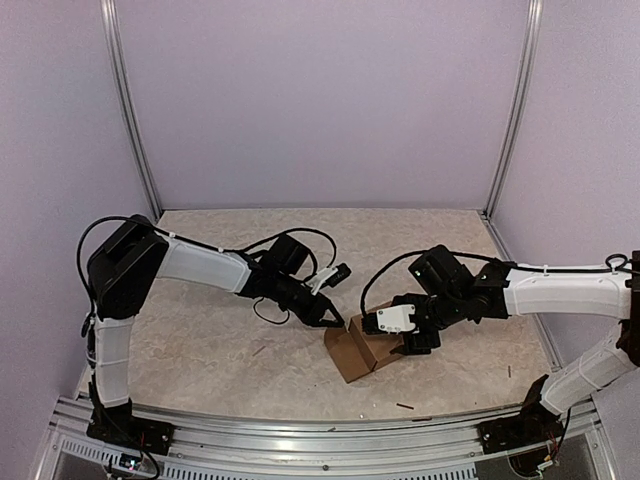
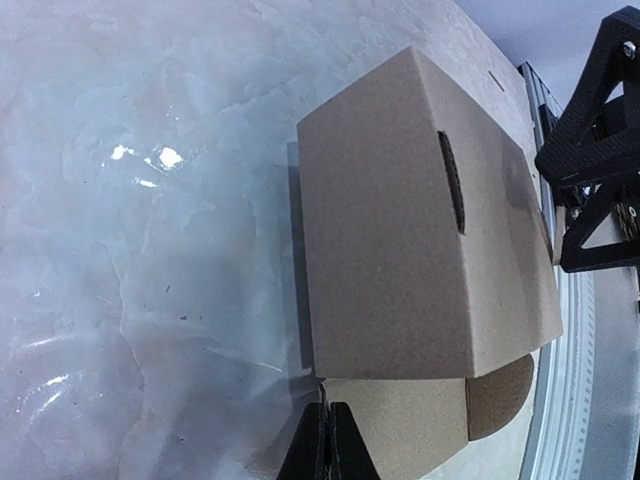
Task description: Fold the paper box
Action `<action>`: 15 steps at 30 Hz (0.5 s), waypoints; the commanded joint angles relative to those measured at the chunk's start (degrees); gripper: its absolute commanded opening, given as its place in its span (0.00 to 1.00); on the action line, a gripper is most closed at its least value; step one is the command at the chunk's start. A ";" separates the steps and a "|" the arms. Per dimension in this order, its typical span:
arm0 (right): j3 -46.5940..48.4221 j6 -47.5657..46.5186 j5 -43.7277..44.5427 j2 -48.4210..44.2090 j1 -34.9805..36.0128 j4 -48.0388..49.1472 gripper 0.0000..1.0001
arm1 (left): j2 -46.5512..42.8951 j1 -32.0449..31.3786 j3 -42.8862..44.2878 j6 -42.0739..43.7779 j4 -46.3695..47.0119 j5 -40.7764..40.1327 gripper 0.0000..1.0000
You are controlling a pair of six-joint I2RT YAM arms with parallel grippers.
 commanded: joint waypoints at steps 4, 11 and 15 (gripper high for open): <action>3.48 1.51 -3.11 -0.17 -1.07 -2.92 0.71 | -2.18 -1.64 -2.12 5.47 1.88 -4.47 0.00; 4.02 1.68 -3.59 -0.57 -1.31 -3.61 0.72 | -2.80 -2.59 -2.62 6.17 1.55 -9.02 0.21; 4.17 1.77 -3.62 -0.83 -1.57 -3.93 0.72 | -4.61 -2.45 -3.01 4.29 1.36 -9.01 0.39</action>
